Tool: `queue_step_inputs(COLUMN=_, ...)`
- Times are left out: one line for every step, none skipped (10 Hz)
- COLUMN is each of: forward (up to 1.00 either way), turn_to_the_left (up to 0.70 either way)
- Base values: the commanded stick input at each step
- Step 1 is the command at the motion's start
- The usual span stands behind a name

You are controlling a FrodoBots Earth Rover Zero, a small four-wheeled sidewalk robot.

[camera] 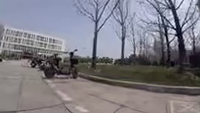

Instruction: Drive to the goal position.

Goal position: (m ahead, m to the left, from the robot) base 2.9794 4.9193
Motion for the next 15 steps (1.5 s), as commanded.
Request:
queue_step_inputs(forward=0.07, turn_to_the_left=0.03)
queue_step_inputs(forward=0.0, turn_to_the_left=0.0)
queue_step_inputs(forward=0.0, turn_to_the_left=0.0)
queue_step_inputs(forward=0.0, turn_to_the_left=0.0)
queue_step_inputs(forward=0.0, turn_to_the_left=0.0)
queue_step_inputs(forward=0.0, turn_to_the_left=0.0)
queue_step_inputs(forward=0.0, turn_to_the_left=0.0)
queue_step_inputs(forward=0.0, turn_to_the_left=0.0)
queue_step_inputs(forward=-0.29, turn_to_the_left=0.0)
queue_step_inputs(forward=-0.78, turn_to_the_left=0.0)
queue_step_inputs(forward=-0.88, turn_to_the_left=0.0)
queue_step_inputs(forward=-0.97, turn_to_the_left=0.0)
queue_step_inputs(forward=-1.0, turn_to_the_left=0.0)
queue_step_inputs(forward=-1.0, turn_to_the_left=0.0)
queue_step_inputs(forward=-1.0, turn_to_the_left=0.0)
